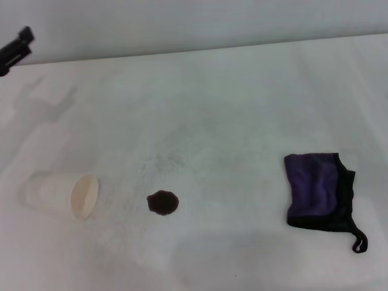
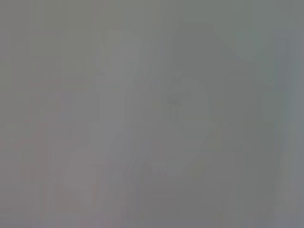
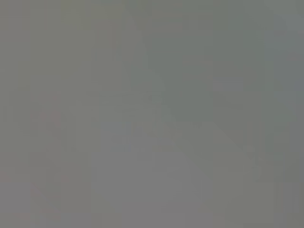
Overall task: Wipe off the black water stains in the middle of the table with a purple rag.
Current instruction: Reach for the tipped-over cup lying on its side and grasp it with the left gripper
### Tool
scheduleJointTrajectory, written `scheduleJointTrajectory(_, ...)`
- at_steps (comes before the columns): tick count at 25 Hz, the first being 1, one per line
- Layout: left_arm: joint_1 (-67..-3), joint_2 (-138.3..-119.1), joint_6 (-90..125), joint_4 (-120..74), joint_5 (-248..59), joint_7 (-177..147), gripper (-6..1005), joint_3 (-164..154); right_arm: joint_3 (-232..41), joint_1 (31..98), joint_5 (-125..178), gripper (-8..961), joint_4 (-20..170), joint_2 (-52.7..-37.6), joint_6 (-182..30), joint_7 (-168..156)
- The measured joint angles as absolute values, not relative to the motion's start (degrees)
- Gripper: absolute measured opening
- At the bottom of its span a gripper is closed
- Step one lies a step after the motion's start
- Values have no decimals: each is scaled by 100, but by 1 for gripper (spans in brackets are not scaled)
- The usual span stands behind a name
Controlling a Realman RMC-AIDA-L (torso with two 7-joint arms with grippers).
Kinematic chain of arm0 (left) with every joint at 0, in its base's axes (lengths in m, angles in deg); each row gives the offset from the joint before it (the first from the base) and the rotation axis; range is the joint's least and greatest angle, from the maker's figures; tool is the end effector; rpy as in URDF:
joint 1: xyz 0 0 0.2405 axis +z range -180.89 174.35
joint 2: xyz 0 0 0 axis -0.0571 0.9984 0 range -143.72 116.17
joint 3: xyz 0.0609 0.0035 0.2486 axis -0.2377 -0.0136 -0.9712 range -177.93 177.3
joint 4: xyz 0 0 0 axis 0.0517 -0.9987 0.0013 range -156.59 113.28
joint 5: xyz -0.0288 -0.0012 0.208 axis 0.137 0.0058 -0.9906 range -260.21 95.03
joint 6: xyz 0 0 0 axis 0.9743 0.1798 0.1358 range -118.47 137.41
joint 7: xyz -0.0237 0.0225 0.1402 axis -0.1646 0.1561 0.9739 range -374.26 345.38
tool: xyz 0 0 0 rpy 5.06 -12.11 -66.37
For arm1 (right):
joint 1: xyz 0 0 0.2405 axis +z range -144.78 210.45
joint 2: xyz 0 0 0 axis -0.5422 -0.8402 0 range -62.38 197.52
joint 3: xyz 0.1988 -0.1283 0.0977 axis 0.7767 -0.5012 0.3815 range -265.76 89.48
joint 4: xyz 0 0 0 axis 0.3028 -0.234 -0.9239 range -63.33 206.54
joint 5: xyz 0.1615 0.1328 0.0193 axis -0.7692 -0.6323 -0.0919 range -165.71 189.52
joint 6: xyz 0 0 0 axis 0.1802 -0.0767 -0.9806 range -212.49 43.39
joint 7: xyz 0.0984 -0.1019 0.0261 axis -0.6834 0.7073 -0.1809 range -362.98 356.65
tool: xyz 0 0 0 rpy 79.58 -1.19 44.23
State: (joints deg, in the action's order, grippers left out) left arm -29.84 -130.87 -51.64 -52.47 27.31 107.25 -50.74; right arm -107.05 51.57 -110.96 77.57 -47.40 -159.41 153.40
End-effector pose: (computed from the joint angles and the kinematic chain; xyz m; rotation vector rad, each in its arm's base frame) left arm -0.2912 0.3852 0.0454 -2.0009 -0.5517 -0.8058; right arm 0.4015 0.2873 0.0839 -1.3508 0.5553 0.6820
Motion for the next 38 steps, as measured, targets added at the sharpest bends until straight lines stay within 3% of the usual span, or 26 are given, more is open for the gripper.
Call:
scheduleJointTrajectory(7, -3117, -12807, -6269, -7141, -61, 8185, 888, -5076, -10696, 5290, -11102, 840, 7499, -4756, -16031, 15320)
scheduleJointTrajectory(15, -3687, -12407, -7971, -8577, -2346, 7340, 888, -5045, -10608, 5476, -11103, 840, 7257, -4765, -16131, 15311)
scheduleJointTrajectory(19, -3888, -12396, -8477, -9027, -3229, 7496, 888, -5063, -10604, 5513, -11088, 841, 7153, -4768, -16291, 15353)
scheduleJointTrajectory(25, -3924, -12570, -9075, -9659, -4176, 7949, 888, -5421, -10525, 5525, -11111, 841, 6996, -4774, -16579, 15347)
scheduleJointTrajectory(31, -3932, -12440, -9285, -9590, -4167, 8233, 887, -5867, -10500, 5525, -11111, 840, 6842, -4774, -16818, 15371)
scheduleJointTrajectory(38, -3846, -12435, -9173, -9119, -4273, 8848, 887, -6258, -10502, 5464, -11084, 841, 6652, -4774, -16893, 15381)
